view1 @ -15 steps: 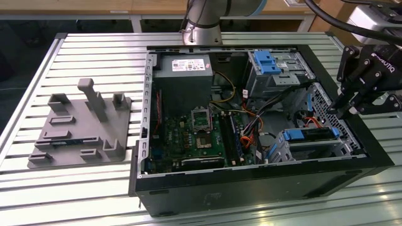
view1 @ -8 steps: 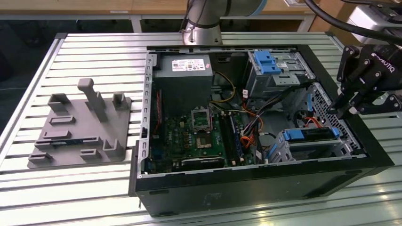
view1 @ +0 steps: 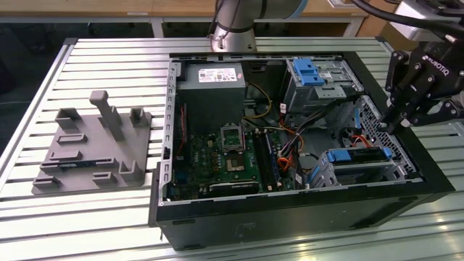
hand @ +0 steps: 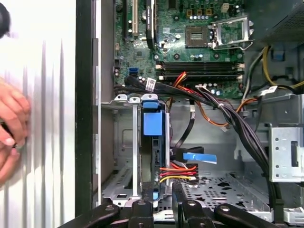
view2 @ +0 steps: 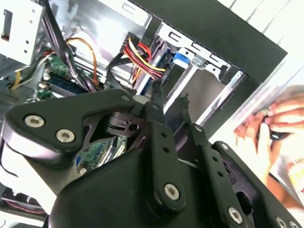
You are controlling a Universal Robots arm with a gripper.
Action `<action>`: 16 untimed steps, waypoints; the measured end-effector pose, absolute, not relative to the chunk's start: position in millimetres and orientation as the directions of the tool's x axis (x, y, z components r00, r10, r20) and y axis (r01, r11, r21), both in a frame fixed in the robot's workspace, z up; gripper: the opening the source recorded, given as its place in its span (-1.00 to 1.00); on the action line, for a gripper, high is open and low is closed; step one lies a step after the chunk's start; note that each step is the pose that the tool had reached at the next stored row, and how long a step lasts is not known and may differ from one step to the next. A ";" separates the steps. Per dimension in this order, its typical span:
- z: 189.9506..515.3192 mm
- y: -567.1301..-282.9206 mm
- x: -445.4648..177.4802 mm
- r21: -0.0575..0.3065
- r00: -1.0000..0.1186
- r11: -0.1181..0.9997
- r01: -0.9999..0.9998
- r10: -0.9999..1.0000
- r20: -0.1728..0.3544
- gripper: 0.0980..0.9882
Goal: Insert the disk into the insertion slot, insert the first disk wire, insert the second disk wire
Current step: 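Insert the second disk wire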
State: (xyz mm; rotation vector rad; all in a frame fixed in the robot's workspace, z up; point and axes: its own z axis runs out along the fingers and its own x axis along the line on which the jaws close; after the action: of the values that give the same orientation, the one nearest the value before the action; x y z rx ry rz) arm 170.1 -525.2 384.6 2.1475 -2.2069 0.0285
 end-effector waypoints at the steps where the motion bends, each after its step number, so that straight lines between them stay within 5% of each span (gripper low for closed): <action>1: 384.4 -522.0 170.1 0.030 -0.026 0.029 -0.999 -0.997 0.071 -0.54; 13: 379.5 -470.7 170.1 0.030 -0.026 0.030 -0.999 -0.991 0.131 -0.54; 16: 379.0 -461.8 170.0 0.030 -0.026 0.032 -0.999 -0.983 0.184 -0.54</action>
State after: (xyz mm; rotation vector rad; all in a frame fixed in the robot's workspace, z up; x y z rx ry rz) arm 170.0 -461.8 379.0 2.0786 -2.1402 0.1597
